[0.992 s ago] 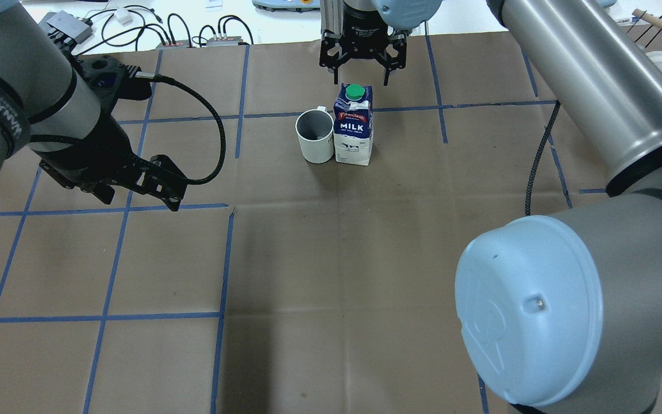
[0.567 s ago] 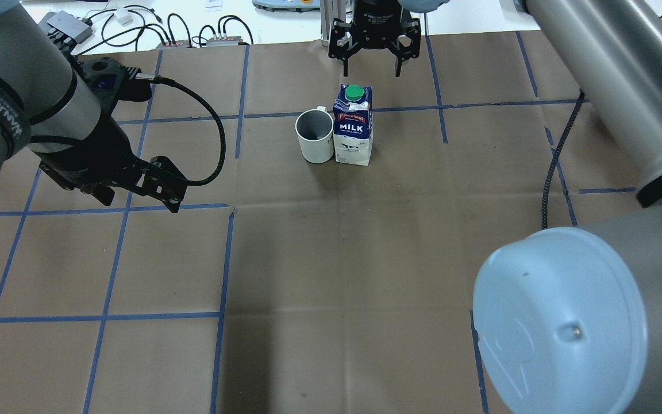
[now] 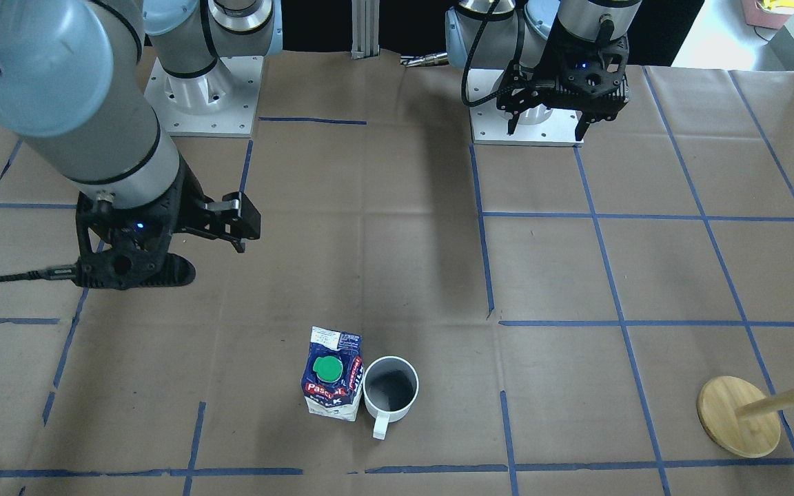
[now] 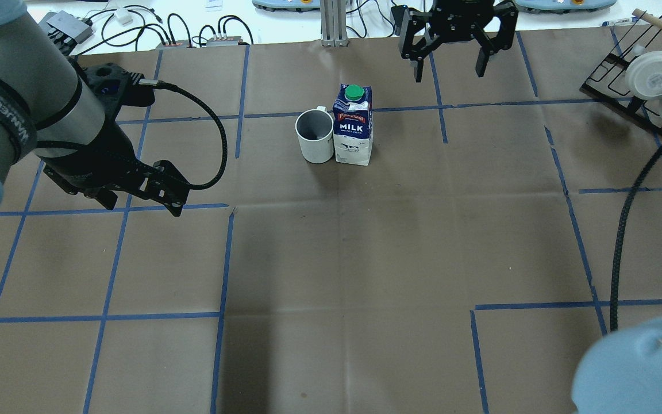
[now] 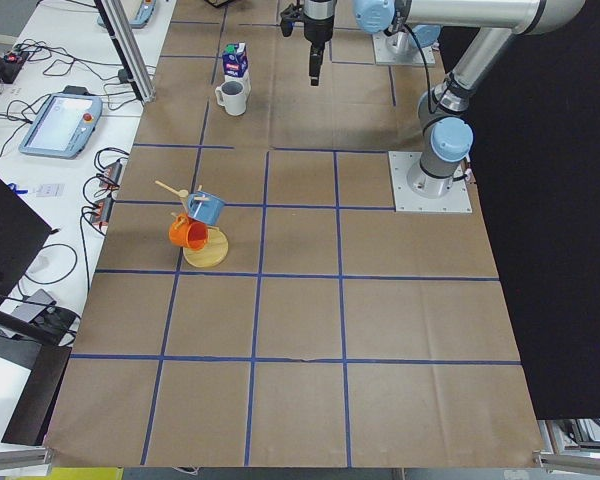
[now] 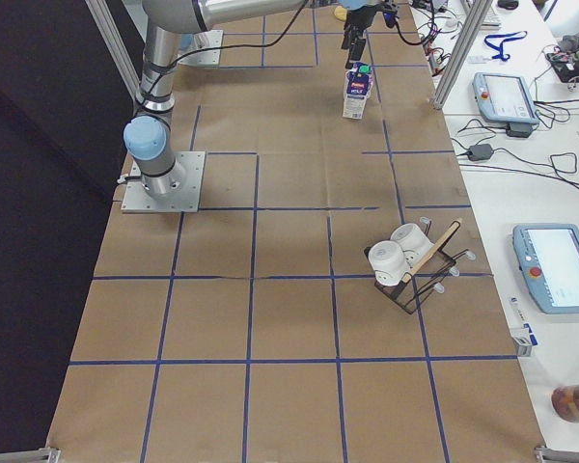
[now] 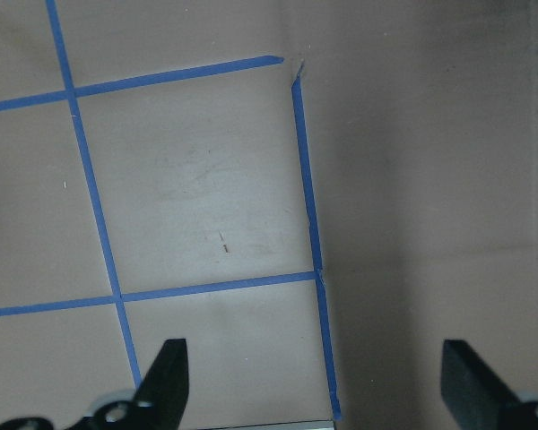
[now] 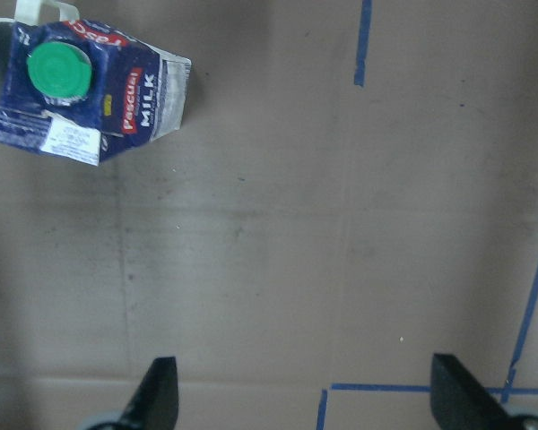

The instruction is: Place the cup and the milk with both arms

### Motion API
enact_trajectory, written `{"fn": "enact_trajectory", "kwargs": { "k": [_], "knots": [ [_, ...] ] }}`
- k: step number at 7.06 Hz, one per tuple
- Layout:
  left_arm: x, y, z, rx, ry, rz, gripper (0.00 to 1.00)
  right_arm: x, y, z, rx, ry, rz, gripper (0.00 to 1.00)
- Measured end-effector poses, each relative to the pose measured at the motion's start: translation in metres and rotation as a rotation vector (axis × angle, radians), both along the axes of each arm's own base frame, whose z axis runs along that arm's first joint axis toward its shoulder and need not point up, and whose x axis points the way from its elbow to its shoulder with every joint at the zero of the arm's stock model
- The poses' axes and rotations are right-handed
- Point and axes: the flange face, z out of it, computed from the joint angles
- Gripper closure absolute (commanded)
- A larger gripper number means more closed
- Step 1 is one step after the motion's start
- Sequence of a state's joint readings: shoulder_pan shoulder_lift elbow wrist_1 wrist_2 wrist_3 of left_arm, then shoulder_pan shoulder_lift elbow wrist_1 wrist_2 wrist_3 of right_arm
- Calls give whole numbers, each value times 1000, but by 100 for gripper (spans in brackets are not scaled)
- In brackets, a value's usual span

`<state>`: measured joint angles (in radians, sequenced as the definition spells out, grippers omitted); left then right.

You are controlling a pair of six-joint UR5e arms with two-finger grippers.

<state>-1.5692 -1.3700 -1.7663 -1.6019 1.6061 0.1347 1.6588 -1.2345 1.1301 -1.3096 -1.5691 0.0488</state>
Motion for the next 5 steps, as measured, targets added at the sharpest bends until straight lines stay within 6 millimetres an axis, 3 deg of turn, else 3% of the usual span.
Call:
{"fn": "enact_trajectory", "kwargs": {
  "k": [2,3,5],
  "knots": [
    [0,0,0,0,0,1,0,-41,63,-5,-20,0,-49,0],
    [0,0,0,0,0,2,0,-46,93,-14,-54,-4,-74,0],
    [0,0,-1,2,0,3,0,-47,112,-24,-127,-10,-120,0]
  ]
}}
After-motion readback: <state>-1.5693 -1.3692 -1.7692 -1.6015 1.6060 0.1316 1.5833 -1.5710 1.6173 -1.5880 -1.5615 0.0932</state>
